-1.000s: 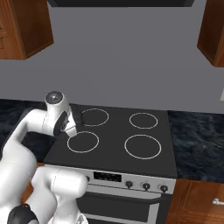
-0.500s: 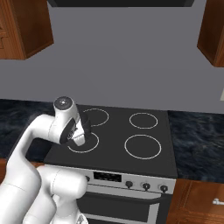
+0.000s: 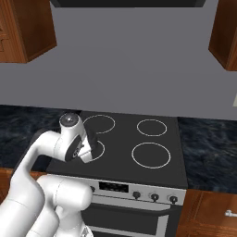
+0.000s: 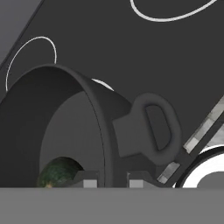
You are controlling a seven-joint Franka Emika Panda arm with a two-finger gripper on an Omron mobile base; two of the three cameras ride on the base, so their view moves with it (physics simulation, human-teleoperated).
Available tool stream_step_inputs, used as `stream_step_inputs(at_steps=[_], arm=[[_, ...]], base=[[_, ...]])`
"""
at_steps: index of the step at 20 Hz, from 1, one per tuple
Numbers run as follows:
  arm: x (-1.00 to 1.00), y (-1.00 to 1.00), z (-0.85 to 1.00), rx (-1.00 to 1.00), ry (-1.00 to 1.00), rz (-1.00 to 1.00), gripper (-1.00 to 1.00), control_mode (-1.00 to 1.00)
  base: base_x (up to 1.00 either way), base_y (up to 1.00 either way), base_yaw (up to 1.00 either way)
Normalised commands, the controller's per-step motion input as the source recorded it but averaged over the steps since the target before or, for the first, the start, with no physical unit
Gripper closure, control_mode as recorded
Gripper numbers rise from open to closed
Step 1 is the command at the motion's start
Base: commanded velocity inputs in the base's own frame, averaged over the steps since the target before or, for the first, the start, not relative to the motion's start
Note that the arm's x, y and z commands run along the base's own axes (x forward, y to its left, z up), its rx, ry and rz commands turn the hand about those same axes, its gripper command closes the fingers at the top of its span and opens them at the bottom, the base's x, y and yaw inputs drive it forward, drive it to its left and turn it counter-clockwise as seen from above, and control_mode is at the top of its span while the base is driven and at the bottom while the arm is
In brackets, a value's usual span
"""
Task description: Turn on the sink faucet. Then move the squash from the counter to the sink. Turn off the sink. Move the vegetable from the sink to the pot next to the stove. Finally move the pot to the front left burner.
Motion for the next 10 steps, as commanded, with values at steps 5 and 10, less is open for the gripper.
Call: stream_step_inputs(at_steps=[5, 10], arm=[[0.00, -0.19, -0.15, 0.00, 0.03, 0.00, 1.00, -1.00], [0.00, -0.17, -0.24, 0.00, 0.00, 0.00, 1.00, -1.00]], base=[[0.00, 0.00, 0.00], [0.00, 0.00, 0.00]])
